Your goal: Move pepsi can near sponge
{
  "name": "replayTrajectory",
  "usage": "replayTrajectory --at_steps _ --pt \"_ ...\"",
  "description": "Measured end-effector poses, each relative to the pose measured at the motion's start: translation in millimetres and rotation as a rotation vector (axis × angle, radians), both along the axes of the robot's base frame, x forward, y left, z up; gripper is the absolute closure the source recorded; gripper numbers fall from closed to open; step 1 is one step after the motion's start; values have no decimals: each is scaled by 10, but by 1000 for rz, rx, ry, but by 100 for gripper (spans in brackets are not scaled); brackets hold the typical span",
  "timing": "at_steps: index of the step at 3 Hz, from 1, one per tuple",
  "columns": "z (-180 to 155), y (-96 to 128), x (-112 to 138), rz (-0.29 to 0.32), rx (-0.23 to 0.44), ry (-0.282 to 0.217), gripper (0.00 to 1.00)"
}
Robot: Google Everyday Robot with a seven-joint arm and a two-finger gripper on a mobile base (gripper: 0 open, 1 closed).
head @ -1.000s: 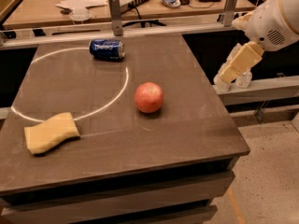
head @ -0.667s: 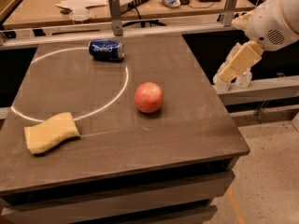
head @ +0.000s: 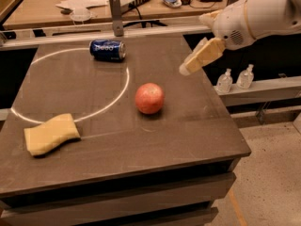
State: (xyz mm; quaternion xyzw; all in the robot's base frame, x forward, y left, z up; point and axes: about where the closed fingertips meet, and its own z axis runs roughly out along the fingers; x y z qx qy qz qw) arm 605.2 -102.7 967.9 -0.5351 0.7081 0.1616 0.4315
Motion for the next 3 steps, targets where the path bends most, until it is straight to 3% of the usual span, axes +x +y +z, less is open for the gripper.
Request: replayTrajectory --at_steps 1,2,3 --pt "-194 455 341 37 165 46 0" --pt "-363 771 557 55 239 70 0" --pt "-561 1151 990 33 271 57 0"
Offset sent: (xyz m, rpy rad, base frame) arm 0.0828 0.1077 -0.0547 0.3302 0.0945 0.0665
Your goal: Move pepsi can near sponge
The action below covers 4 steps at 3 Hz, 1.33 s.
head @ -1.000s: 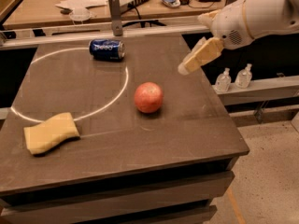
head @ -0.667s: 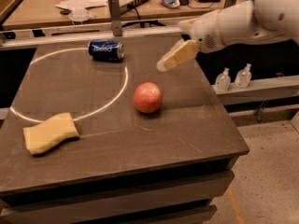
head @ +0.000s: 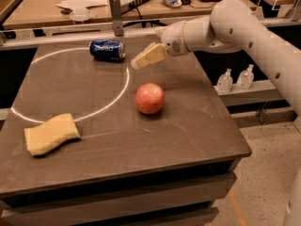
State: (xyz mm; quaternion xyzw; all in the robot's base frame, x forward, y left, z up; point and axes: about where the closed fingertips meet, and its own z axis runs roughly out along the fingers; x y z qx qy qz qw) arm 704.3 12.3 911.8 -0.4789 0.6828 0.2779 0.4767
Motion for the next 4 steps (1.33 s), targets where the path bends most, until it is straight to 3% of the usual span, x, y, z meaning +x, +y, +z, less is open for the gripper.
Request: replayTrajectory --at_steps 1,3,4 --pt "-86 309 347 -1 11 -15 0" --pt "-342 714 725 83 -32 42 0" --pt "-449 1006 768 168 -68 53 25"
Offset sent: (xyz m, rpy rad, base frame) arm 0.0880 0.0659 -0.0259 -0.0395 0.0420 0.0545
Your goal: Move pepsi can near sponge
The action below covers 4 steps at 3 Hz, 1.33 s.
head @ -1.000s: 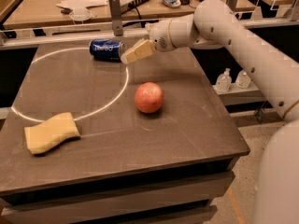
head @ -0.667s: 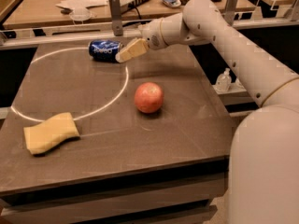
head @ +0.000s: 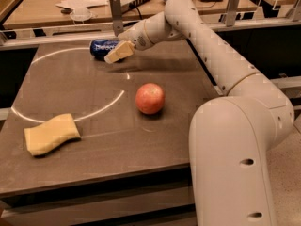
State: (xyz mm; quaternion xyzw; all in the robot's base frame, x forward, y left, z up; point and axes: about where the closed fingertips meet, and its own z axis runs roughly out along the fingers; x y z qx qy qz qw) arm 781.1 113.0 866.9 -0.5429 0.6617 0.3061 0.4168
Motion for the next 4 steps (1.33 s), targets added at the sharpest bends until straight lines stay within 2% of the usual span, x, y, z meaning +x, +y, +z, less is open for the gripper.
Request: replayTrajectory --at_steps 1,2,3,4 --pt "-22 109 -66 53 -12 1 56" --pt "229 -33 -179 108 1 -65 87" --pt "620 -365 -716 315 -3 -185 100" --pt "911 -354 -1479 638 72 -280 100"
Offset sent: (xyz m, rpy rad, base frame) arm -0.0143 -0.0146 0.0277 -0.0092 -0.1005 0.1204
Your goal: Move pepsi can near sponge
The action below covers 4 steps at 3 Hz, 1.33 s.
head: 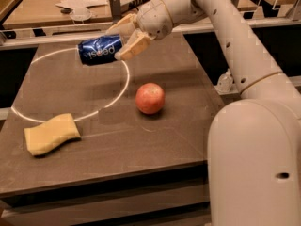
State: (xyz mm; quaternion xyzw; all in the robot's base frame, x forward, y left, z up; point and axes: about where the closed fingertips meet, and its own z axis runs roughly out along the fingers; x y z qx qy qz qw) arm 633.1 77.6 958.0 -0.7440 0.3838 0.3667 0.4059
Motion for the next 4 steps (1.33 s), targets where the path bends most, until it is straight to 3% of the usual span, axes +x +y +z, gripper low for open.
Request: replayTrajectory --at_steps 1,2,4 --pt "-47 -80 -544 147 -58 2 100" --pt "-59 54 -391 101 -61 2 100" --pt "-661 570 -456 132 -78 111 100"
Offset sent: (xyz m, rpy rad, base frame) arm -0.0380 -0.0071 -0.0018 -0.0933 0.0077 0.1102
